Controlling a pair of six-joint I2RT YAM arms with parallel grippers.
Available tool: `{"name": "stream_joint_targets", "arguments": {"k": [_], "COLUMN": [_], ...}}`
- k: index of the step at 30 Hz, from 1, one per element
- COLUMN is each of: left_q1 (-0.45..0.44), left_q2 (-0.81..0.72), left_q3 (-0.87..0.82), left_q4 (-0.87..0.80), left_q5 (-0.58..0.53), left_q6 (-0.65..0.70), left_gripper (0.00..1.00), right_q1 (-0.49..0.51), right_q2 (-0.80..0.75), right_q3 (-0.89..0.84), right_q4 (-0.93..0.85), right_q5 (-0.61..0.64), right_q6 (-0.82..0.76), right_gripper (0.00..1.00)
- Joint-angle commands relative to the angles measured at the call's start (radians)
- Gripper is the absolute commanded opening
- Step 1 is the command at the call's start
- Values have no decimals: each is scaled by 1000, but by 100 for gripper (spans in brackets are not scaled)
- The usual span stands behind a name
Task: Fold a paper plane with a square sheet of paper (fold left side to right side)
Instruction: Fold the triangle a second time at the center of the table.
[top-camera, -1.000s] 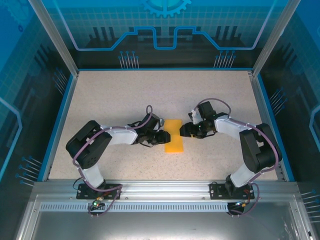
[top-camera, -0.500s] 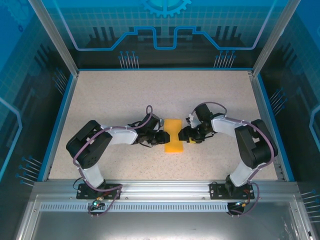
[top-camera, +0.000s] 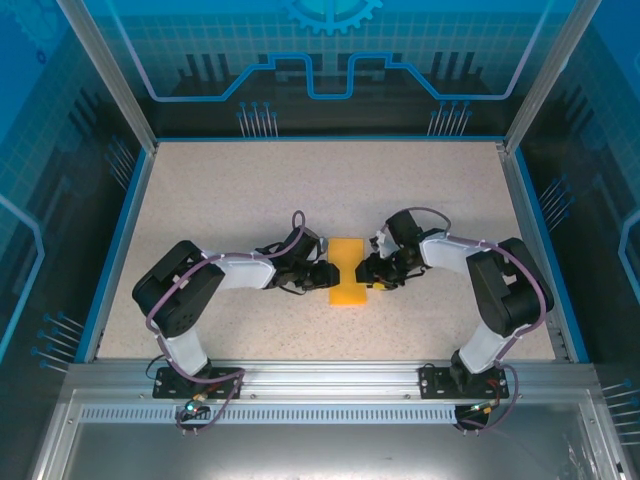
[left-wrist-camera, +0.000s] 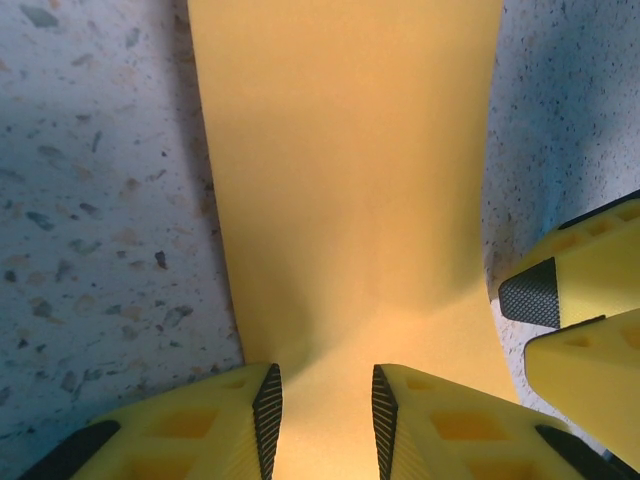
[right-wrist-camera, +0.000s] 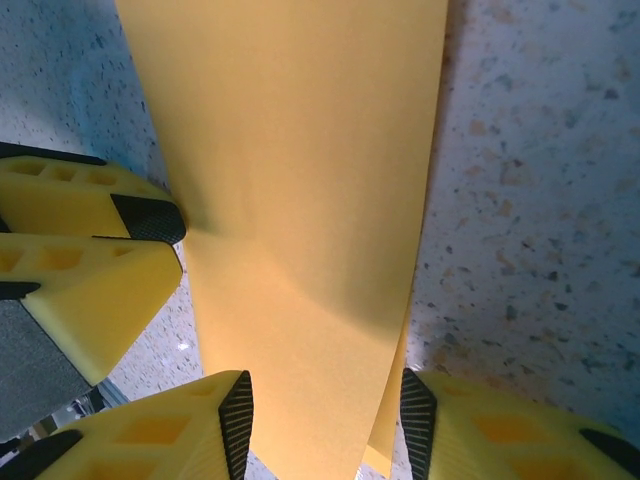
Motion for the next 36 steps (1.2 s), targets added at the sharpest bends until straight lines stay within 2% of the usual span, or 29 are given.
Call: {"name": "stream_joint_targets", "arguments": {"k": [1, 24, 29, 36], "left_q1": [-13, -16, -15, -24], "left_q2": [17, 14, -41, -290], "left_q3": [-27, -28, -49, -206], "left_q4": [-25, -15, 19, 123], "left_q5": [-24, -22, -20, -94], "left_q6": [10, 9, 20, 70], "left_gripper": [33, 34, 40, 56], "right_q1": [13, 28, 28, 11], "right_q2": [-9, 20, 43, 65], "right_q3": [-16, -34, -16, 14], "right_q4": [0, 57, 91, 106], "right_q5": [-18, -55, -82, -100], "right_q6": [24, 65, 88, 109], "right_gripper": [46, 44, 43, 43]}}
